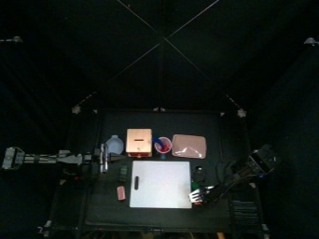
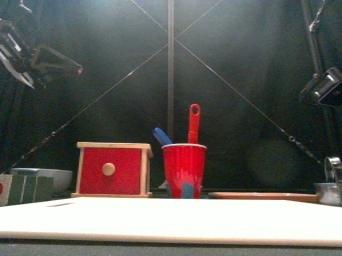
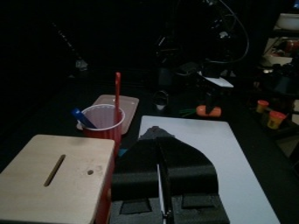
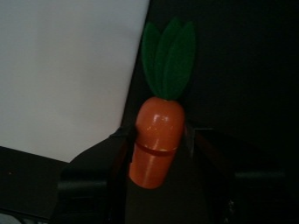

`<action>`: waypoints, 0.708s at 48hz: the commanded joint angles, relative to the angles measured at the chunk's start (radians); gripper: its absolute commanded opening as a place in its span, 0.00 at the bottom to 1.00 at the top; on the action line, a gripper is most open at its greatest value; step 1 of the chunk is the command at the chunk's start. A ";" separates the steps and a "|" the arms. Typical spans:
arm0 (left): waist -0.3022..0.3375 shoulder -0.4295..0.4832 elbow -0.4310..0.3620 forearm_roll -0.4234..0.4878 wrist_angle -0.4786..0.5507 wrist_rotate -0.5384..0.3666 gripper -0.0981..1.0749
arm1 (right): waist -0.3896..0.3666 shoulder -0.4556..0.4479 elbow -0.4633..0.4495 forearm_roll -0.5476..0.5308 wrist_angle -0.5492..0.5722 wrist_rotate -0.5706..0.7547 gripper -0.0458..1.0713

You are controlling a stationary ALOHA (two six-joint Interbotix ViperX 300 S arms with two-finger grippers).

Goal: Split carrot and put carrot top in bowl

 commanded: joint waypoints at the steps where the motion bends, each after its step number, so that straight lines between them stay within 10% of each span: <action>1: 0.002 0.006 -0.012 -0.002 -0.003 0.002 0.05 | -0.025 0.014 0.014 -0.009 -0.020 0.002 0.68; 34: 0.006 0.006 -0.017 -0.012 0.000 0.002 0.16 | -0.075 -0.028 -0.034 -0.170 0.015 -0.005 0.50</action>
